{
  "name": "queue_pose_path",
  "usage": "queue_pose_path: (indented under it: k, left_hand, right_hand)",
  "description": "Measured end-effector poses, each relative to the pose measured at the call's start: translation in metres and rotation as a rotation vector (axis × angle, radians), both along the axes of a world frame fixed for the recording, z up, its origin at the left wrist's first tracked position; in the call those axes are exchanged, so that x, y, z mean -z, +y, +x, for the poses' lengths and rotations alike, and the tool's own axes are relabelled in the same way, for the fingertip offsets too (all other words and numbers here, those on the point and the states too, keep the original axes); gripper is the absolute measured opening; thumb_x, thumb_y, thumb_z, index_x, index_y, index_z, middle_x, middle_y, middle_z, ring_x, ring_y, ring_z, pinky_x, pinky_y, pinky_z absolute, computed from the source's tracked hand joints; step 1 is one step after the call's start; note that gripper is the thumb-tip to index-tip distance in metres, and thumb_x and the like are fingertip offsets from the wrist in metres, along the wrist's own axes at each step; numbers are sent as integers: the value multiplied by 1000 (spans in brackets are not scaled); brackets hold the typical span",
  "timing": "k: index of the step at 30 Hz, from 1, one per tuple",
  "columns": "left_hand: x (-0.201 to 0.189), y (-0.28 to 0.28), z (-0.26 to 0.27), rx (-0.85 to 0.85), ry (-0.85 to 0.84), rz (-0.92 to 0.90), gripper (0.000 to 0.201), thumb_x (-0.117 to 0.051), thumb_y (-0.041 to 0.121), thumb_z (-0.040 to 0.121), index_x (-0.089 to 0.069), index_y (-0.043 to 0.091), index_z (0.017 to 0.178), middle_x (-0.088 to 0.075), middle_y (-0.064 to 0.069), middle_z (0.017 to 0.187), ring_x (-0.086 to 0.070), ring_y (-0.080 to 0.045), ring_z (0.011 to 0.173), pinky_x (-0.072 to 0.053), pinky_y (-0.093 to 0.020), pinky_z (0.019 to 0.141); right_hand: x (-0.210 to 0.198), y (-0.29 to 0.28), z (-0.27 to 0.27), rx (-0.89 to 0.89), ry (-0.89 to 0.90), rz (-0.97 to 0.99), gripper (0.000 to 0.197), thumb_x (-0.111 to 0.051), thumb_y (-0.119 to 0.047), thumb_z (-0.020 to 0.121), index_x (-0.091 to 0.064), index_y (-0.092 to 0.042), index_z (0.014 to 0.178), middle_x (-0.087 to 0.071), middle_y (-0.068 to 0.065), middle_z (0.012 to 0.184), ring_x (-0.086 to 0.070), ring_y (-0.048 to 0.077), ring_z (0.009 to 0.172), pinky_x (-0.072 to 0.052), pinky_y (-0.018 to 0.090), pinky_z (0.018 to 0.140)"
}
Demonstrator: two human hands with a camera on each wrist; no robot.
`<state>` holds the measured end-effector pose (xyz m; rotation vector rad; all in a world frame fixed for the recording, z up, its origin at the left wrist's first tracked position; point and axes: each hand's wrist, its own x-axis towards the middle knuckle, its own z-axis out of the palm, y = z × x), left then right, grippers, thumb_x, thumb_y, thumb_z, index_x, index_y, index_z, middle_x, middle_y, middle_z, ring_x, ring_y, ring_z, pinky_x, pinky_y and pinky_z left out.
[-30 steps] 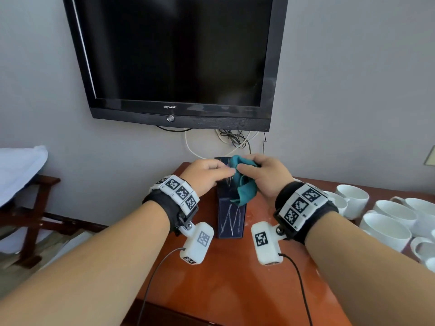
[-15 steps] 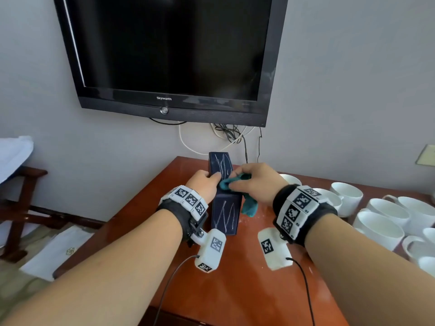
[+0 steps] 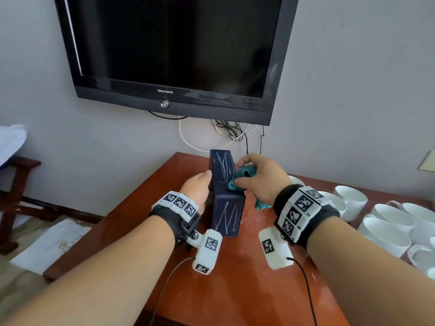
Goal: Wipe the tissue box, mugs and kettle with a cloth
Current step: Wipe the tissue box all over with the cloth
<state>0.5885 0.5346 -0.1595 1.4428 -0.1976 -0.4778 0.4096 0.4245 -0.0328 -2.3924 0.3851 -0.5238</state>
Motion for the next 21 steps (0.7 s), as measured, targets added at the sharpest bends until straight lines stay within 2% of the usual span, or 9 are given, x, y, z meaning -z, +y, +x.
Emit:
queue_pose_path:
  k: [1, 4, 7, 9, 11, 13, 15, 19, 21]
  left_hand:
    - [-11, 4, -12, 6, 31, -9, 70, -67, 72, 64, -73, 34, 122, -77, -3, 117, -72, -31, 110, -54, -53, 103]
    - [-43, 15, -43, 59, 22, -110, 38, -61, 41, 100, -70, 13, 124, -77, -15, 111, -73, -33, 104, -58, -49, 98]
    - [-48, 16, -43, 77, 8, -115, 24, -54, 21, 108, -71, 4, 111, -74, -22, 100, -71, -34, 97, -54, -53, 100]
    - [-47, 16, -41, 89, 15, -116, 25, -53, 21, 108, -71, 3, 110, -74, -22, 102, -71, -34, 97, -53, -52, 102]
    - [-47, 15, -42, 76, 32, -125, 29, -57, 30, 105, -70, 9, 121, -74, -17, 112, -71, -31, 104, -54, -49, 104]
    - [-43, 11, -40, 55, 49, -65, 55, -66, 50, 88, -66, 21, 134, -72, -7, 125, -68, -30, 116, -51, -50, 108]
    - [-40, 5, -35, 76, 47, -22, 76, -66, 64, 70, -65, 28, 137, -69, -1, 134, -65, -29, 122, -48, -50, 111]
    - [-65, 4, -56, 56, -119, 171, 49, -49, 45, 105, -62, 12, 139, -62, -5, 139, -59, -31, 128, -45, -46, 114]
    - [-66, 0, -54, 44, -119, 217, 46, -45, 44, 108, -65, 10, 131, -65, -12, 134, -61, -36, 124, -46, -48, 113]
  right_hand:
    - [-1, 2, 1, -20, -4, 2, 27, -81, -22, 82, -63, -33, 98, -68, -5, 93, -61, 17, 67, -47, 25, 59]
    - [-2, 13, 8, -141, 29, -34, 24, -83, -22, 83, -69, -32, 99, -71, -7, 91, -65, 13, 75, -52, 23, 64]
    - [-2, 22, 14, -233, 50, -78, 20, -81, -20, 87, -72, -35, 97, -72, -11, 94, -67, 8, 86, -53, 18, 77]
    - [0, 21, 15, -240, 61, -87, 18, -80, -20, 89, -75, -35, 98, -72, -12, 94, -64, 1, 81, -49, 11, 72]
    - [1, 13, 12, -208, 58, -62, 16, -79, -20, 90, -77, -33, 99, -70, -12, 92, -63, -3, 68, -45, 9, 61]
    - [1, 2, 4, -144, 53, -37, 15, -78, -22, 91, -77, -35, 97, -66, -12, 92, -61, 0, 59, -44, 10, 48]
    - [1, -7, -5, -101, 52, -46, 17, -76, -22, 92, -77, -38, 97, -65, -15, 94, -62, 6, 67, -45, 10, 49]
    - [3, -12, -13, -91, 92, -71, 25, -69, -23, 95, -74, -47, 99, -71, -15, 90, -69, 16, 75, -48, 13, 56]
    - [6, -12, -16, -111, 98, -73, 21, -69, -31, 95, -72, -51, 101, -72, -17, 92, -69, 12, 80, -52, 17, 66]
